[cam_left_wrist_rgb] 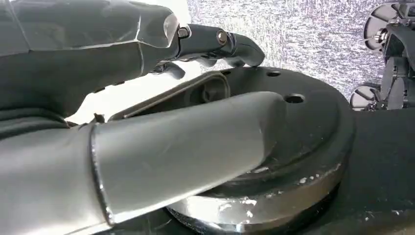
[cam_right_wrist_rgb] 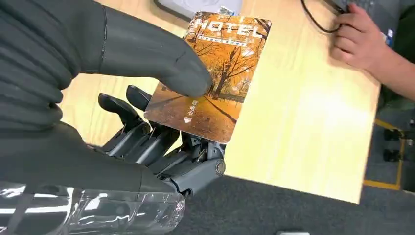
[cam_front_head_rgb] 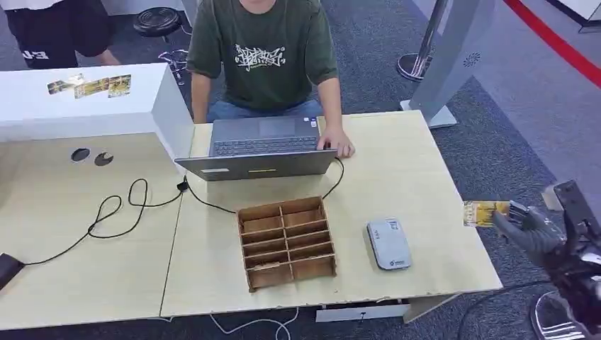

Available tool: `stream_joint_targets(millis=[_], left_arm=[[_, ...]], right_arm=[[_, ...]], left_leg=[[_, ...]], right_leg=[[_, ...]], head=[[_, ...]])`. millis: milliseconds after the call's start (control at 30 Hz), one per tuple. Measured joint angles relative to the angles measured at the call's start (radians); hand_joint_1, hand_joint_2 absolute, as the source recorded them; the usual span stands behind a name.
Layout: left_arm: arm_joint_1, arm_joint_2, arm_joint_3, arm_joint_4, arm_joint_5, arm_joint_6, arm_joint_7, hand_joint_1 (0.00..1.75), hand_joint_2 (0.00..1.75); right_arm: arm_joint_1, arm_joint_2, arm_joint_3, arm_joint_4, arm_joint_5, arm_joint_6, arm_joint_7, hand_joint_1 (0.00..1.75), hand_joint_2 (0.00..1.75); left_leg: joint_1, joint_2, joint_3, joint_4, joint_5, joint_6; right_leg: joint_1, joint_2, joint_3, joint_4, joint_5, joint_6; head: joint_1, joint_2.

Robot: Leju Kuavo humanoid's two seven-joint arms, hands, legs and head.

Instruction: Pass the card to the sensor for recognition and then transmit it.

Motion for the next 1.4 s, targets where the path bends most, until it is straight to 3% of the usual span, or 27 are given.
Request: stream_joint_targets(millis=[367,767,1033,1400], left_arm=[[-0.005,-0.002,-0.001,0.000,-0.018,-0.002,0.005,0.00,0.00],[-0.006,0.000,-0.002,0.000,-0.014,-0.003,0.006,0.00,0.00],[-0.005,0.005,-0.003,0.000,-0.002,-0.003,0.006,0.00,0.00],[-0.004,0.008,-0.003,0.000,0.021,-0.003,0.006,0.00,0.00]], right_arm=[[-0.202,0.133,0.227,0.187,0.075,-0.016,-0.014,1.75,1.75],[-0.356,0.163,0.365,0.301,0.085,-0.001,-0.002,1.75,1.75],[-0.348,0.096,0.380,0.268,0.051,0.003,0.032,1.75,1.75],[-0.208,-0.044,0.337,0.095,0.023,-0.007,0.078,1.75,1.75]], left_leg=[[0.000,0.002,0.001,0.000,0.001,0.000],[0.000,0.001,0.000,0.000,0.001,0.000],[0.000,0.000,0.000,0.000,0.001,0.000],[0.000,0.000,0.000,0.000,0.000,0.000]], right_leg=[[0.000,0.002,0.000,0.000,0.000,0.000],[0.000,0.001,0.000,0.000,0.000,0.000],[-0.001,0.000,0.000,0.000,0.000,0.000],[-0.001,0.000,0.000,0.000,0.000,0.000]], head=[[0.000,0.000],[0.000,0.000],[0.000,0.000],[0.000,0.000]])
